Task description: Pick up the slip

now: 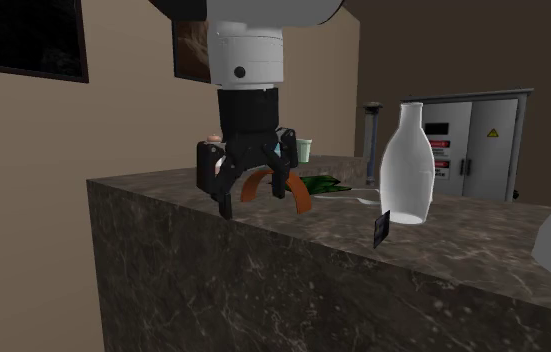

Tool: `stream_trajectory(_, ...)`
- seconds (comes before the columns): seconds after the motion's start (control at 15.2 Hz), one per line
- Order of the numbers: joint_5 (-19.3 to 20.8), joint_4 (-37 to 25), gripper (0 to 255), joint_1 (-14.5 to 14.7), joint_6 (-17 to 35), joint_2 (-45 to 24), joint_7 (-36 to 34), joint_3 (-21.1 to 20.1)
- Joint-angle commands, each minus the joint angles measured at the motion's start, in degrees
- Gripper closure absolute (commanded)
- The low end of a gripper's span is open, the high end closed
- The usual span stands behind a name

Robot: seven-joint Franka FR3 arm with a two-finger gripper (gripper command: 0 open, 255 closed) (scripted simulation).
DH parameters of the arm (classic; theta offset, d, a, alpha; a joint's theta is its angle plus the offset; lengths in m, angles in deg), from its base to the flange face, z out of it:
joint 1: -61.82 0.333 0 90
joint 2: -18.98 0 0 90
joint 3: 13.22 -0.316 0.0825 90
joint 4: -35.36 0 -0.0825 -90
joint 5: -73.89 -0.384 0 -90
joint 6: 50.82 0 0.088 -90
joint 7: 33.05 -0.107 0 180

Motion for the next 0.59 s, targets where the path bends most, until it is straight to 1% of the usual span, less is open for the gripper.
stream_trajectory(0.0, 0.00, 0.00, 0, 0.00, 0.00, 0.00, 0.00, 0.00)
stream_trajectory(0.26, 0.97, -7.12, 0, -1.08, 0.83, -8.70, 3.63, 3.51)
stream_trajectory(0.53, 1.07, -15.33, 0, -1.71, 0.67, -17.57, 7.29, 6.75)
